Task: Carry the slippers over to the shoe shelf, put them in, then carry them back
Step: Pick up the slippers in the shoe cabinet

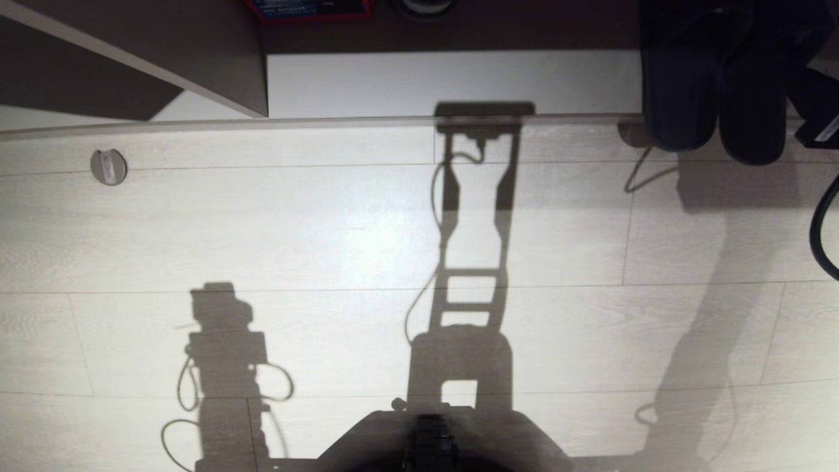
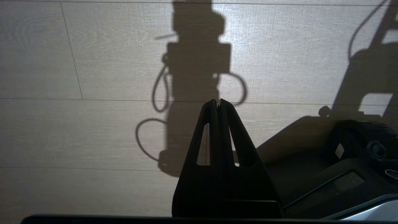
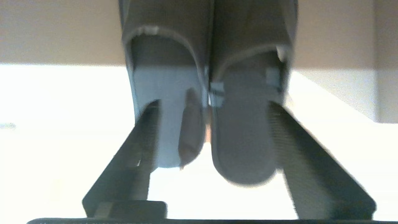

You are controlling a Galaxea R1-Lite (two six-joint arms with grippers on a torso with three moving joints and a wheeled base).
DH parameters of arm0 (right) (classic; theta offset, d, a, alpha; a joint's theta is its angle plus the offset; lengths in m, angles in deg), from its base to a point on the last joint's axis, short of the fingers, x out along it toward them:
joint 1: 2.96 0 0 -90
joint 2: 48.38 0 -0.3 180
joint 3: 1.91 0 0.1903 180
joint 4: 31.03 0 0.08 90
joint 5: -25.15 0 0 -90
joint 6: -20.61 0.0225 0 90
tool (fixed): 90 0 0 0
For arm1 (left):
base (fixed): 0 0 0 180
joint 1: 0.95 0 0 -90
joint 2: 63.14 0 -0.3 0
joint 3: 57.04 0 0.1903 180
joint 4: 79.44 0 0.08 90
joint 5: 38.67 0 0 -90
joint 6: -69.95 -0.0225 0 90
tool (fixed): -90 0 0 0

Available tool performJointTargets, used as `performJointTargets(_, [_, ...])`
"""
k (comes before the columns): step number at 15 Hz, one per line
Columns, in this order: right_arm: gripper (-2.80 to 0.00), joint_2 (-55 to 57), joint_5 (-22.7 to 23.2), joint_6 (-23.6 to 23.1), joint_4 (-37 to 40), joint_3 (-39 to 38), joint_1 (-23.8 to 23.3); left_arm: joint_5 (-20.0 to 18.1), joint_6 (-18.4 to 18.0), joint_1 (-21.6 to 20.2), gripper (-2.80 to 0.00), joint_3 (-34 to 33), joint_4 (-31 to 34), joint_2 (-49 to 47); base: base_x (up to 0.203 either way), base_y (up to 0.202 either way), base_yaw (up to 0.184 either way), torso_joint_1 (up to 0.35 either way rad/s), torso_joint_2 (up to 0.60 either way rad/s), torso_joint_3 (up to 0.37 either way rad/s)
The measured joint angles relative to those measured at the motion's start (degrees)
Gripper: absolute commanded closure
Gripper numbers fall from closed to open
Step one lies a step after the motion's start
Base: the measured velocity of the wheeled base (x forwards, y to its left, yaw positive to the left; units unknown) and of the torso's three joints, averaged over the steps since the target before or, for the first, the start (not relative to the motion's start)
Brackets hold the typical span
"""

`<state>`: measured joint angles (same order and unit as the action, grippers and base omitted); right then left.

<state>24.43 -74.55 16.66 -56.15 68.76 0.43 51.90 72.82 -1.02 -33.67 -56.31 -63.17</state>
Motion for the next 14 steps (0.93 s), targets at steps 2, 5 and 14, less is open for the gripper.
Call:
performJointTargets(2, [0.00,-2.80,0.15,-1.42,0.50,-2.65,0.13,0.01,0.01,0.00,0.00,0.00,0.00,0.00,0.000,0.000,0.000,0.000,0.00,0.000])
performJointTargets(5, [0.00,-7.31,-0.37,-3.09,1.39,-6.12,0.19,0.02,-0.02,0.00,0.00,0.00,0.00,0.00,0.000,0.000,0.000,0.000,0.00,0.000])
performJointTargets(14, [0.00,-27.25,-0.32,-3.35,16.62,-18.52,-0.43,0.01,-0.02,0.00,0.00,0.00,0.00,0.00,0.000,0.000,0.000,0.000,0.00,0.000])
